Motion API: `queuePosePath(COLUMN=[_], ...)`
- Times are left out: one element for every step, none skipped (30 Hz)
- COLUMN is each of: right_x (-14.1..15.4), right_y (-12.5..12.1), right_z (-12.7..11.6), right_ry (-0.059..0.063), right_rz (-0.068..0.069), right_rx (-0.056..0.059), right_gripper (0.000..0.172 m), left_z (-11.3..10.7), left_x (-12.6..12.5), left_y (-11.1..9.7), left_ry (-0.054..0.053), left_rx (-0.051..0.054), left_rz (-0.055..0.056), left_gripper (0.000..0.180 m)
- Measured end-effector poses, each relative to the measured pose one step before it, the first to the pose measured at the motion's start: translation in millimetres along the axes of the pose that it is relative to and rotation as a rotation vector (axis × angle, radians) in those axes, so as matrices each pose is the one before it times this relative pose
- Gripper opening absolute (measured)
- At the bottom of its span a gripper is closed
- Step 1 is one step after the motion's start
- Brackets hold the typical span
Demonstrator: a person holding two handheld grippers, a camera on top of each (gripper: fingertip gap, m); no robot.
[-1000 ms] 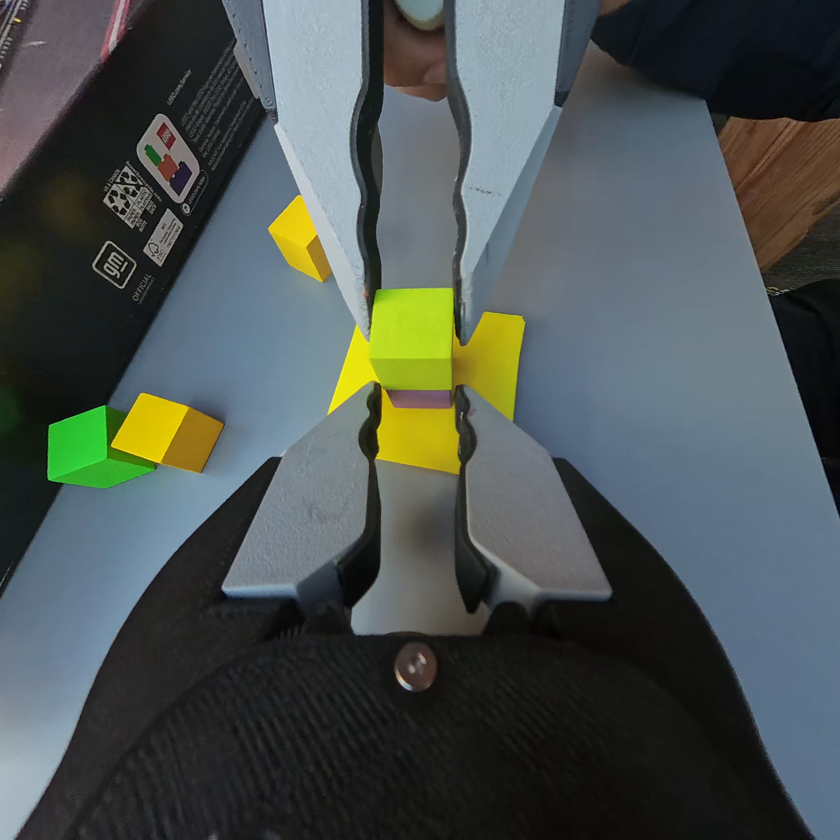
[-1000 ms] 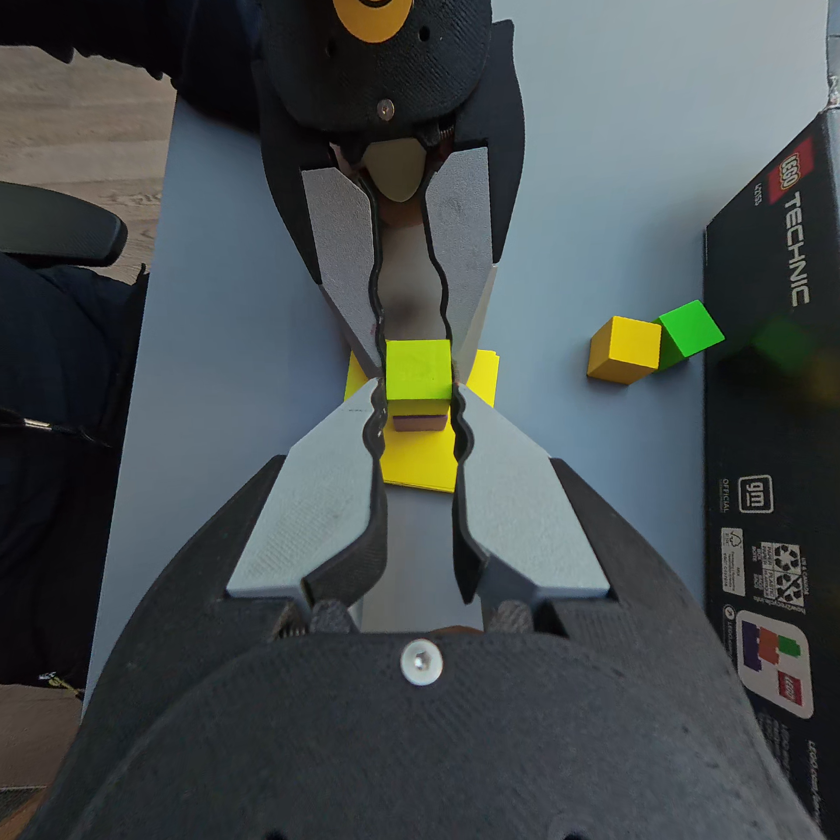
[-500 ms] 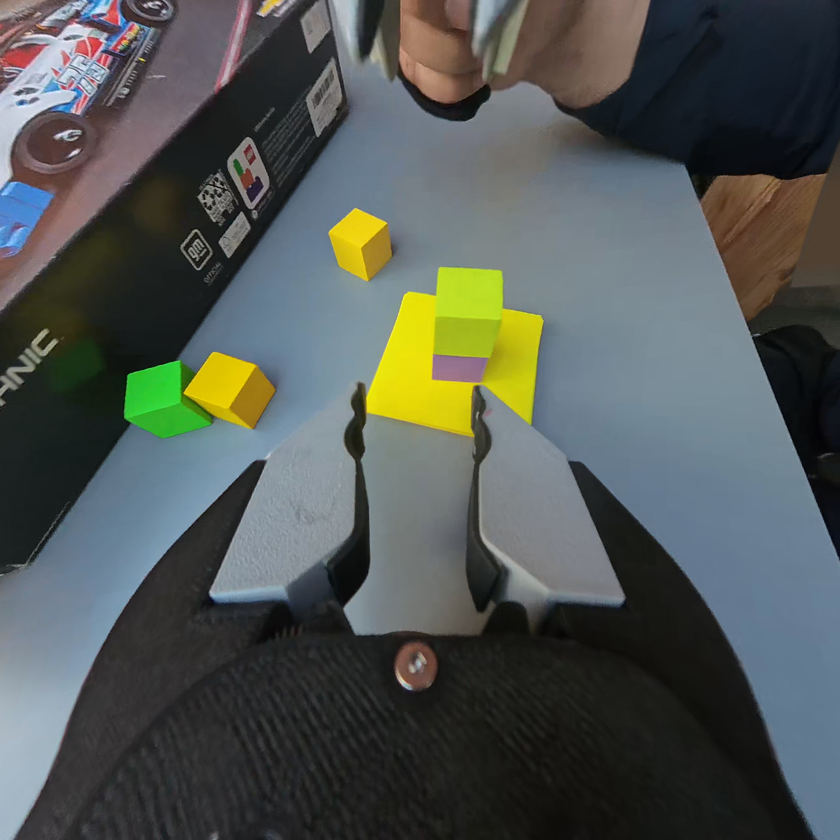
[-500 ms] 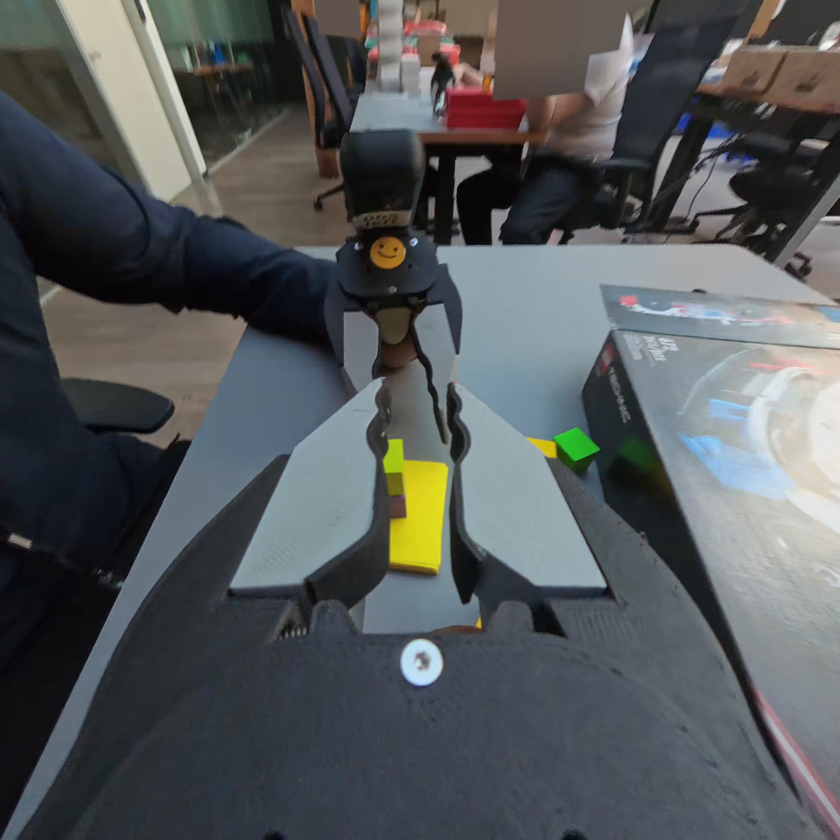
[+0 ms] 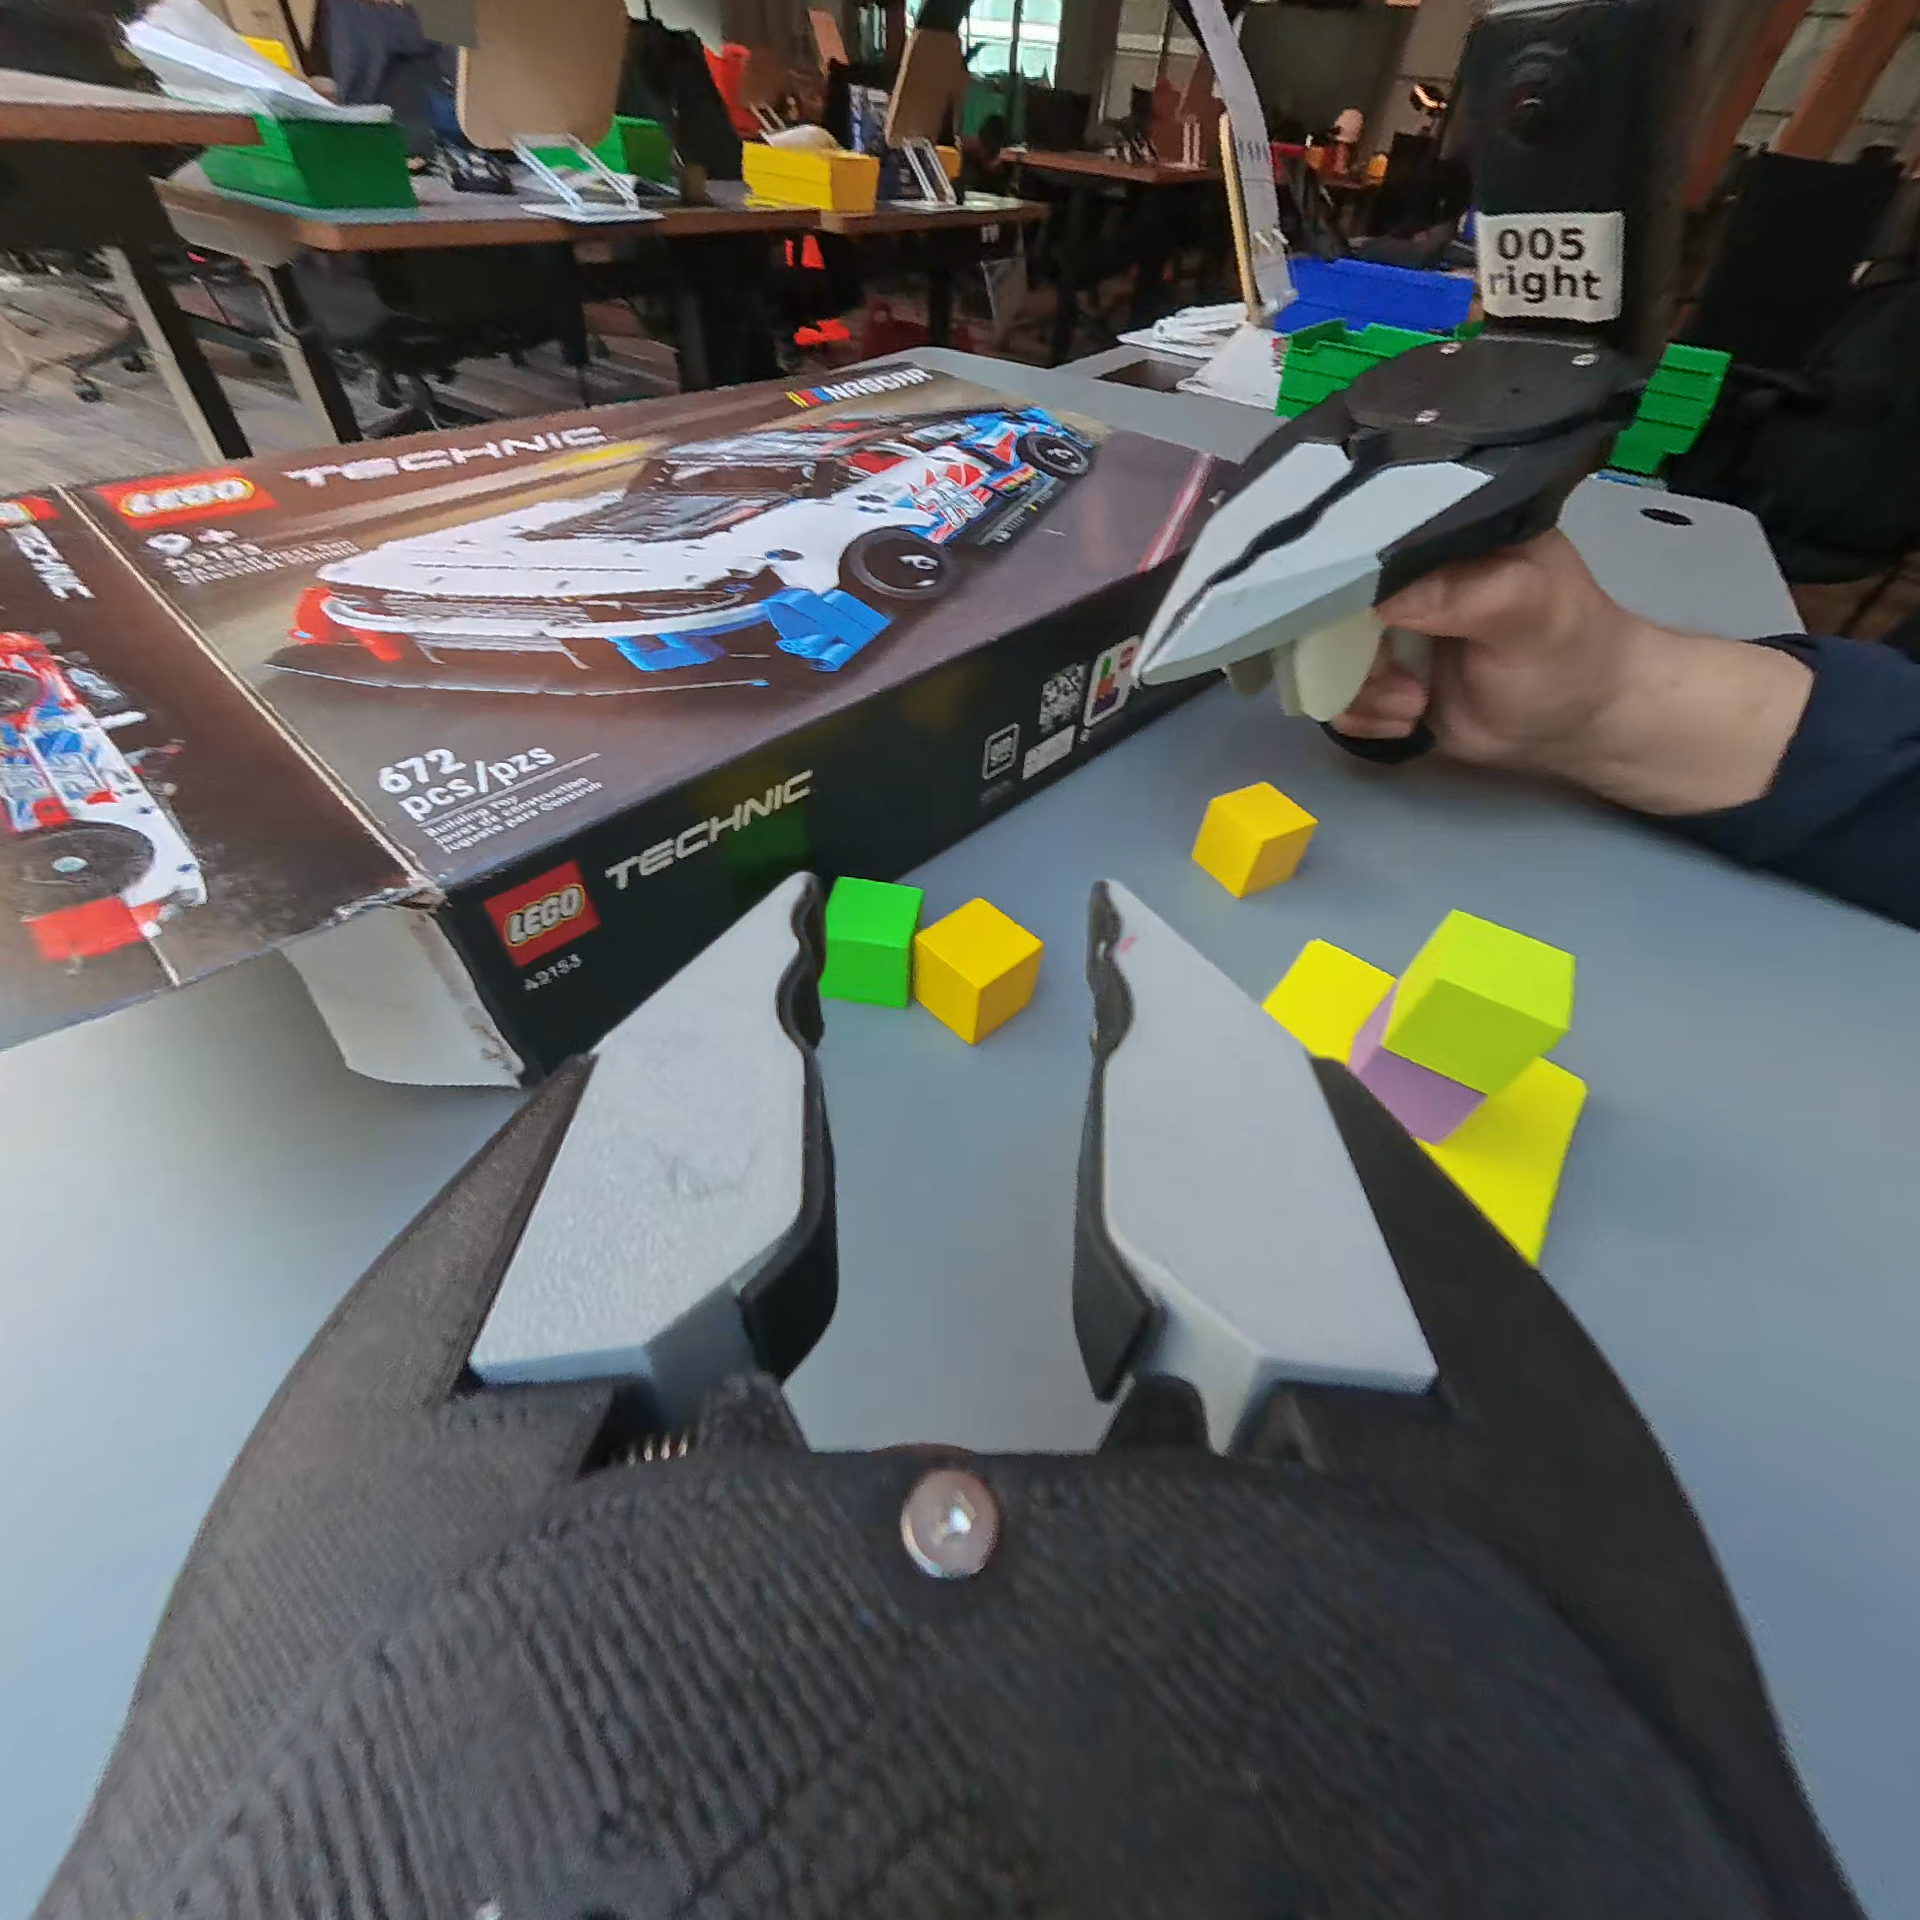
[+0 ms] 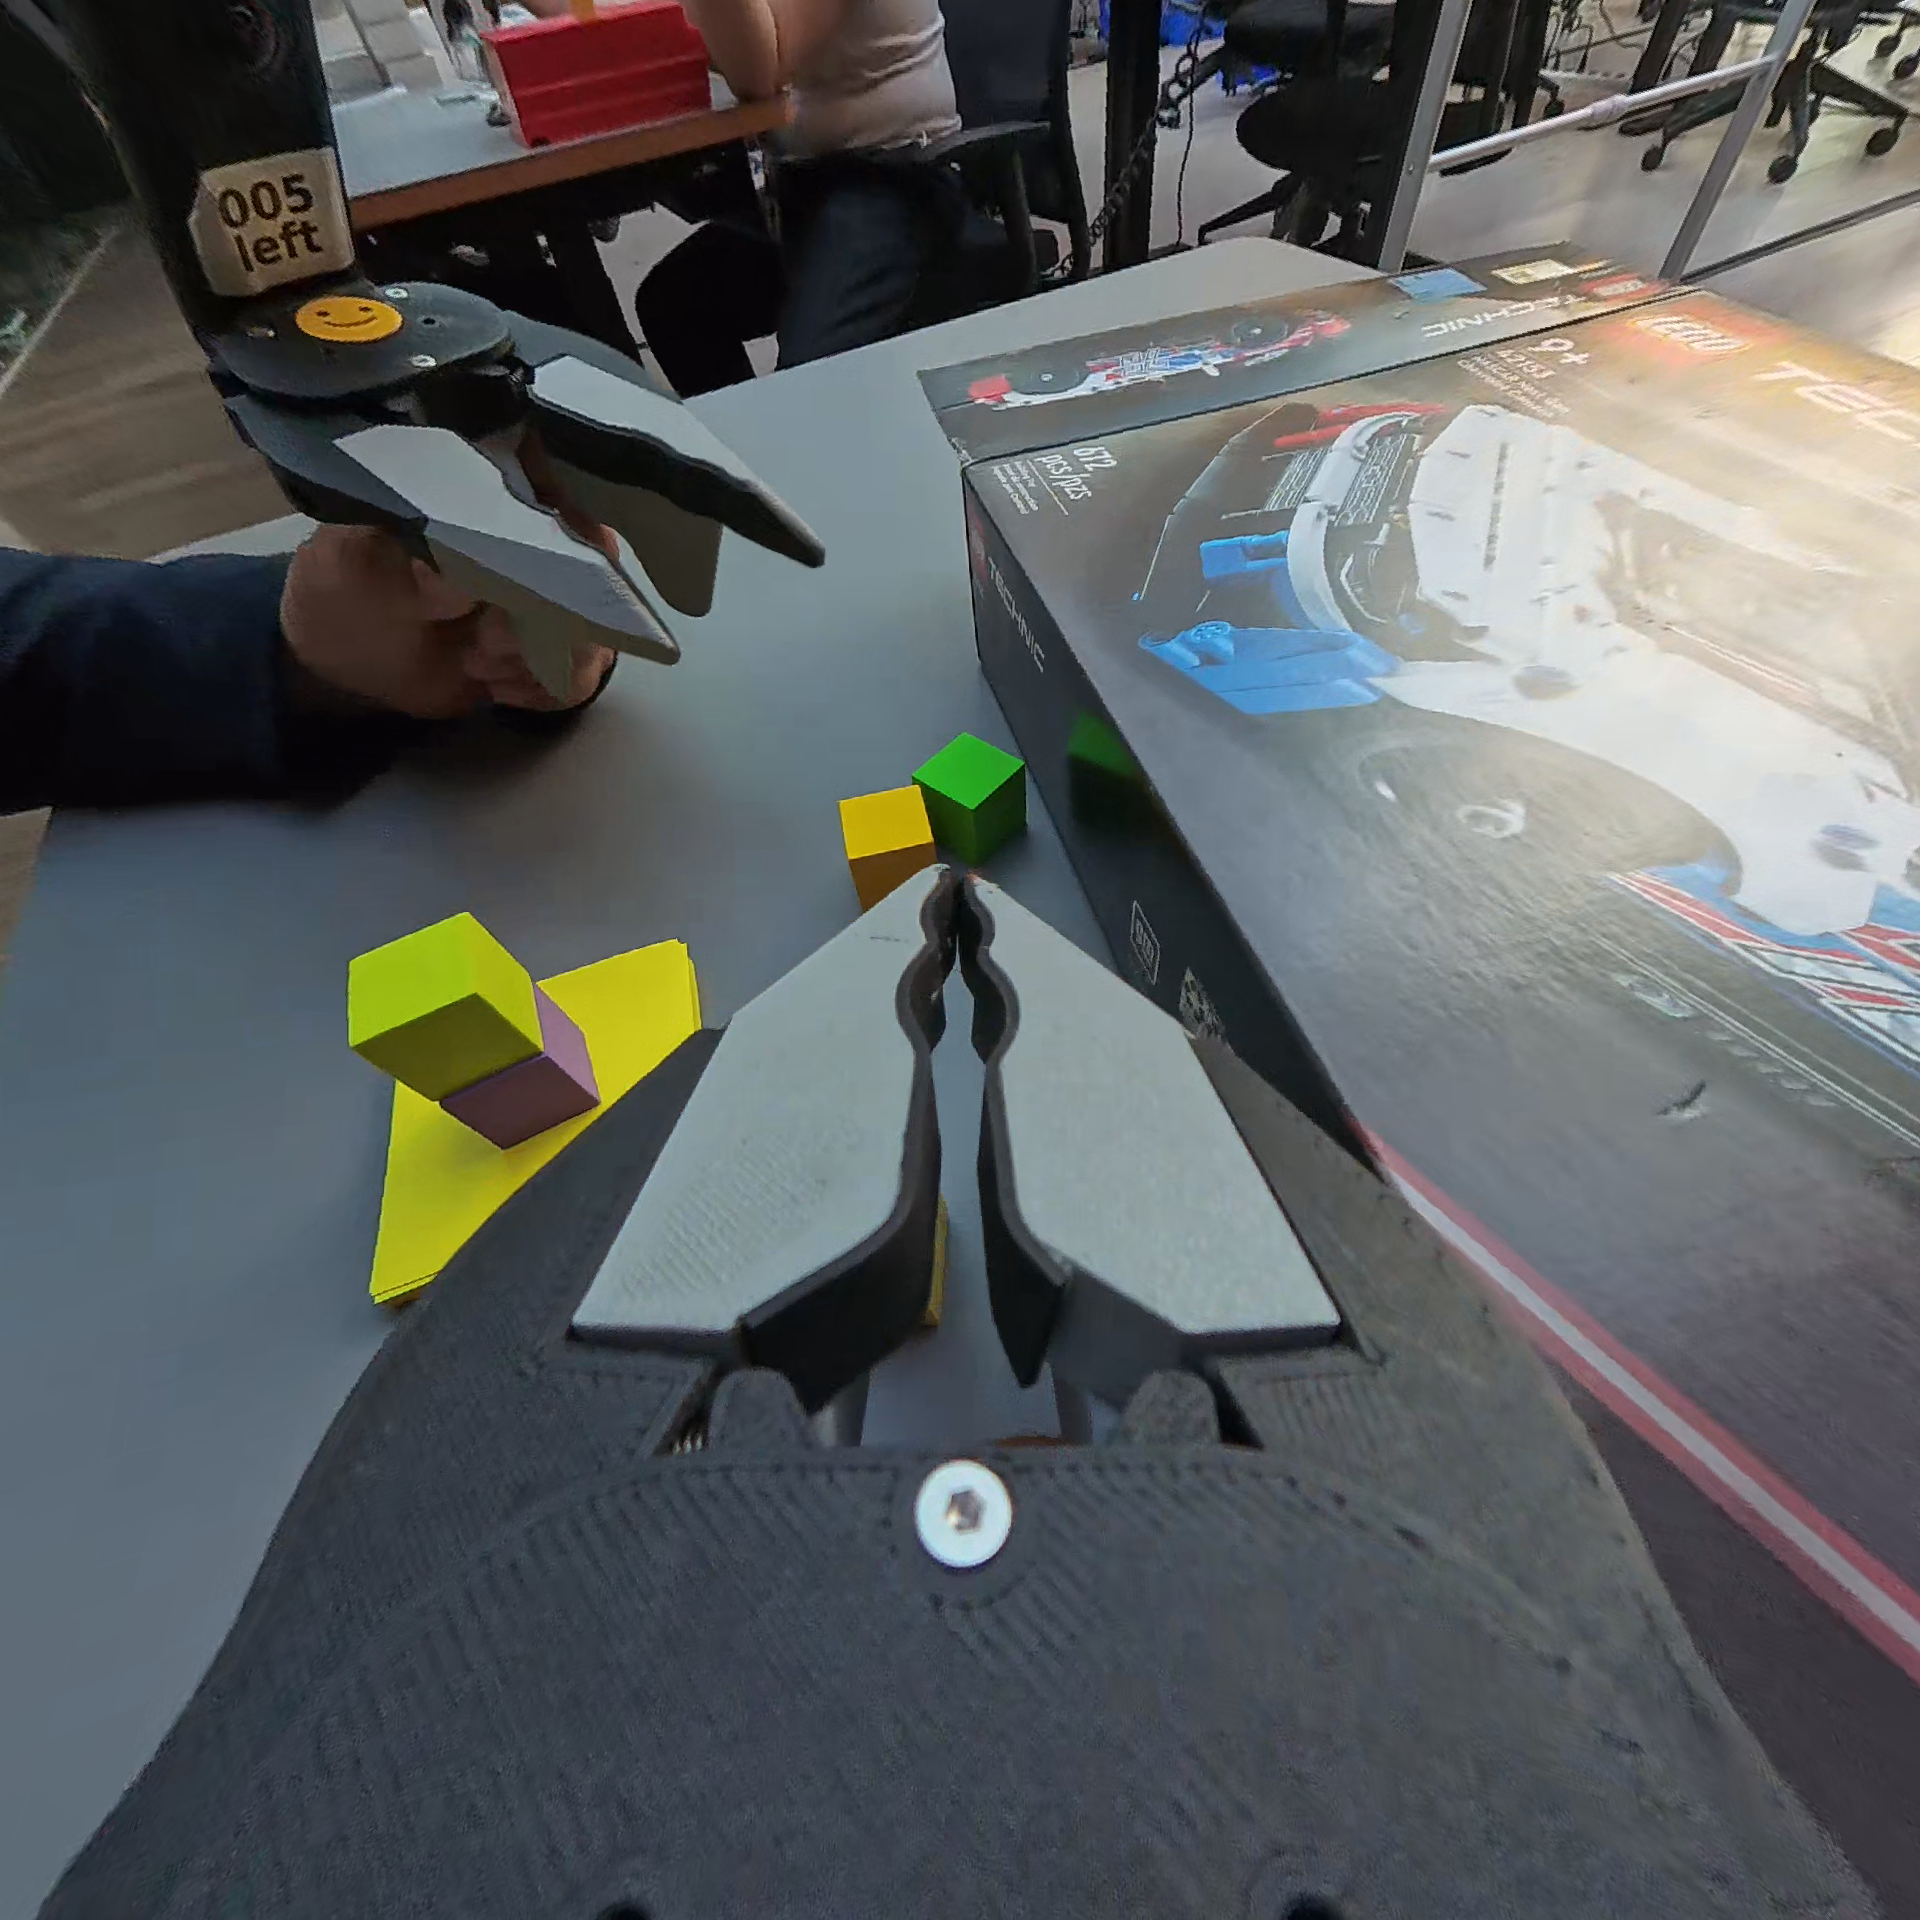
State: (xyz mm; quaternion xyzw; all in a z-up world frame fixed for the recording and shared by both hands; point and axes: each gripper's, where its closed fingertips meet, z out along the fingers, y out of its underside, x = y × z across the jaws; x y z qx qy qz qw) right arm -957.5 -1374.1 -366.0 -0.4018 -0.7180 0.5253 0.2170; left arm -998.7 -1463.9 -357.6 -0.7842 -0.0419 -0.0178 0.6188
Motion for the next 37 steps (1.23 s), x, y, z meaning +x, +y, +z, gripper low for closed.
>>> queuePosePath(right_x=[0.22, 1.45, 2.08, 1.60, 1.11, 0.21, -1.01, -0.89, -0.52, 0.13, 0.46, 1.27, 1.33, 0.58, 1.34, 1.37, 0.27, -0.56, -0.63, -0.39, -0.10, 0.30, 0.46, 0.46, 0.57, 1.05, 1.70, 2.25, 2.17, 1.54, 1.07, 0.34, -0.48, -0.83, 0.41, -0.57, -0.88], right_y=[-0.63, 0.14, 0.58, 0.68, 0.78, 0.28, 0.69, 0.82, 1.45, 2.26, 1.84, 1.35, 0.56, 0.02, 0.07, 0.55, 0.61, 0.23, -0.19, -0.09, 0.18, -0.01, 0.07, 0.35, -0.57, -2.26, -2.83, -2.38, -2.18, -1.67, -0.34, 1.15, 1.74, 1.92, 0.88, -0.09, -0.80], right_z=[-0.64, -0.89, -1.02, -0.99, -0.83, -0.57, 0.12, 0.79, 1.43, 1.92, 2.21, 2.05, 1.67, 1.19, 0.83, 0.52, 0.37, 0.05, -0.22, -0.16, -0.15, -0.08, -0.14, 0.14, 0.29, -0.75, -1.23, -1.08, -0.93, -0.47, -0.55, -0.21, -0.14, -0.77, 0.31, -0.22, -0.40], right_ry=[-0.0002, 0.0061, 0.0097, 0.0040, 0.0007, -0.0059, -0.0116, -0.0074, 0.0017, 0.0088, 0.0123, 0.0166, 0.0171, 0.0113, 0.0145, 0.0136, 0.0051, 0.0002, 0.0006, 0.0018, 0.0034, 0.0064, 0.0070, 0.0054, 0.0061, 0.0083, 0.0106, 0.0109, 0.0104, 0.0091, 0.0085, 0.0060, 0.0026, 0.0033, 0.0043, 0.0024, 0.0002], right_rz=[0.0059, 0.0056, 0.0039, 0.0061, 0.0103, 0.0133, 0.0165, 0.0071, -0.0057, -0.0128, -0.0137, -0.0086, -0.0044, -0.0051, -0.0066, -0.0071, -0.0055, -0.0036, -0.0031, -0.0026, -0.0027, -0.0044, -0.0048, -0.0030, -0.0033, -0.0049, -0.0047, -0.0039, -0.0023, -0.0014, -0.0007, 0.0008, 0.0013, 0.0002, -0.0012, -0.0019, -0.0016], right_rx=[0.0013, -0.0022, -0.0028, -0.0024, -0.0013, 0.0007, -0.0046, -0.0064, -0.0084, -0.0125, -0.0092, -0.0044, -0.0003, 0.0014, 0.0000, -0.0023, -0.0036, -0.0017, 0.0003, -0.0010, -0.0026, -0.0011, -0.0007, -0.0026, -0.0020, -0.0003, -0.0002, -0.0001, 0.0007, 0.0032, 0.0066, 0.0065, 0.0047, 0.0046, 0.0057, 0.0046, 0.0037], right_gripper=[0.000, 0.000, 0.000, 0.000, 0.000, 0.000, 0.000, 0.000, 0.000, 0.000, 0.000, 0.000, 0.000, 0.000, 0.000, 0.000, 0.000, 0.000, 0.000, 0.000, 0.000, 0.000, 0.000, 0.000, 0.000, 0.000, 0.000, 0.000, 0.000, 0.000, 0.000, 0.000, 0.000, 0.000, 0.000, 0.000, 0.000], left_z=[1.70, 2.41, 2.70, 3.12, 3.34, 3.47, 3.80, 3.79, 3.18, 1.54, -0.34, -1.45, -1.72, -1.04, -0.41, 0.11, 0.46, 0.68, 1.01, 1.08, 0.73, 0.48, 0.42, 0.28, 0.21, 0.15, 0.03, 0.04, -0.09, -0.14, -0.28, -0.28, -0.24, -0.50, -0.59, -0.34, -0.30], left_x=[-3.44, -3.74, -4.25, -3.14, -2.77, -2.77, -1.50, 0.26, 0.87, 1.21, 1.46, 1.68, 2.07, 2.33, 3.00, 2.63, 1.88, 1.28, 1.24, 1.63, 1.95, 2.53, 2.25, 1.54, 0.75, 0.45, 0.16, -0.13, -0.35, -0.45, -0.65, -0.68, -0.84, -0.88, -0.57, -0.19, 0.13], left_y=[-2.05, -0.72, -0.89, -1.59, -1.47, -1.16, -0.47, 1.13, 1.47, 0.46, -0.51, -1.68, -1.69, -0.87, 0.57, 1.12, 0.63, 0.55, 1.05, 1.05, 0.12, -0.37, -0.37, -0.07, 0.03, -0.04, 0.00, -0.07, -0.14, -0.08, -0.31, -0.16, -0.20, -0.36, -0.49, -0.17, 0.09], left_ry=[-0.0105, -0.0104, -0.0127, -0.0049, -0.0020, -0.0023, 0.0044, 0.0151, 0.0150, 0.0098, 0.0046, 0.0017, 0.0054, 0.0096, 0.0159, 0.0145, 0.0086, 0.0042, 0.0045, 0.0059, 0.0075, 0.0092, 0.0077, 0.0023, -0.0012, -0.0017, -0.0021, -0.0024, -0.0023, -0.0022, -0.0029, -0.0027, -0.0037, -0.0058, -0.0048, -0.0022, -0.0006], left_rx=[0.0100, 0.0006, 0.0014, 0.0056, 0.0053, 0.0028, -0.0022, -0.0126, -0.0148, -0.0060, 0.0042, 0.0134, 0.0135, 0.0070, -0.0031, -0.0084, -0.0052, -0.0051, -0.0090, -0.0084, -0.0028, 0.0017, 0.0009, -0.0004, -0.0011, -0.0003, -0.0003, 0.0004, 0.0005, 0.0011, 0.0024, 0.0021, 0.0015, 0.0032, 0.0043, 0.0020, -0.0002], left_rz=[0.0150, 0.0157, 0.0089, 0.0051, 0.0042, 0.0056, 0.0057, 0.0021, 0.0004, 0.0033, 0.0080, 0.0116, 0.0106, 0.0057, 0.0017, 0.0024, 0.0057, 0.0066, 0.0059, 0.0045, 0.0033, 0.0020, 0.0029, 0.0052, 0.0052, 0.0043, 0.0020, -0.0001, -0.0009, -0.0019, -0.0031, -0.0038, -0.0037, -0.0026, -0.0008, 0.0002, 0.0000], left_gripper=[0.047, 0.045, 0.044, 0.043, 0.041, 0.040, 0.039, 0.039, 0.039, 0.039, 0.038, 0.036, 0.033, 0.031, 0.032, 0.032, 0.032, 0.032, 0.032, 0.032, 0.032, 0.032, 0.031, 0.031, 0.030, 0.029, 0.029, 0.029, 0.028, 0.028, 0.028, 0.028, 0.028, 0.028, 0.028, 0.028, 0.028])
